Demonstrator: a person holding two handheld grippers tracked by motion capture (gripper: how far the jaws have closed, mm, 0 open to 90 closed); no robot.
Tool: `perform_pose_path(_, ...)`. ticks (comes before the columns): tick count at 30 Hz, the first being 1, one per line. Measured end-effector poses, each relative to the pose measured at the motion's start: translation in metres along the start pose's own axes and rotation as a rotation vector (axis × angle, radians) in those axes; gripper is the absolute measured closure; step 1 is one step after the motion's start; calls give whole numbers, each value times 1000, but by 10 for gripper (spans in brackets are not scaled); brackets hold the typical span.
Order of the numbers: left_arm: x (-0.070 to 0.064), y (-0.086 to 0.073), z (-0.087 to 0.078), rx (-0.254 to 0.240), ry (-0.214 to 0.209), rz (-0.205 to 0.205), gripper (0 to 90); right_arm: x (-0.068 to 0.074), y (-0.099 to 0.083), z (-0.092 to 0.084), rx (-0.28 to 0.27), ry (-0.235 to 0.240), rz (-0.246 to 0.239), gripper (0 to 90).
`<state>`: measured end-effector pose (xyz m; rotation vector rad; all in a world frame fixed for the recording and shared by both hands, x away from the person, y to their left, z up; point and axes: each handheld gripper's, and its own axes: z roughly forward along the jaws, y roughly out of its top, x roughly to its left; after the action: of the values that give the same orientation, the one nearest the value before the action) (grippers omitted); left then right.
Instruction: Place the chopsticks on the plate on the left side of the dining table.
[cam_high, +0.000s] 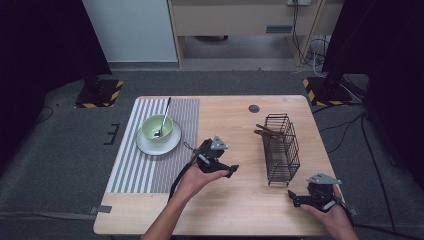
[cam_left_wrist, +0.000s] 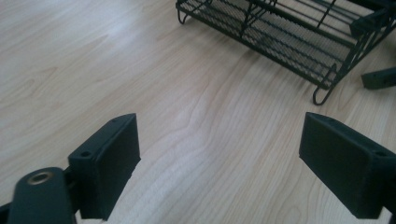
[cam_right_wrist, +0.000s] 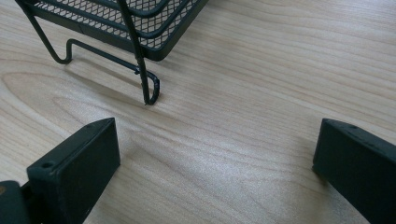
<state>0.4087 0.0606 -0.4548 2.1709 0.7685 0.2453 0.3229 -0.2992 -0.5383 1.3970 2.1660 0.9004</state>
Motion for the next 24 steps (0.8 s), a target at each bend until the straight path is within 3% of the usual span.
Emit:
perform_pose_path(11, 10, 36, -6, -44, -24, 25, 273, 0, 0, 0, 0, -2, 1, 7)
perform_pose_path(19, 16, 50, -12, -89, -64, 17, 361, 0, 0, 0, 0, -2, 1, 7)
perform_pose_path(24, 16, 59, -14, -93, -58, 39, 391, 0, 0, 0, 0, -4, 0, 7)
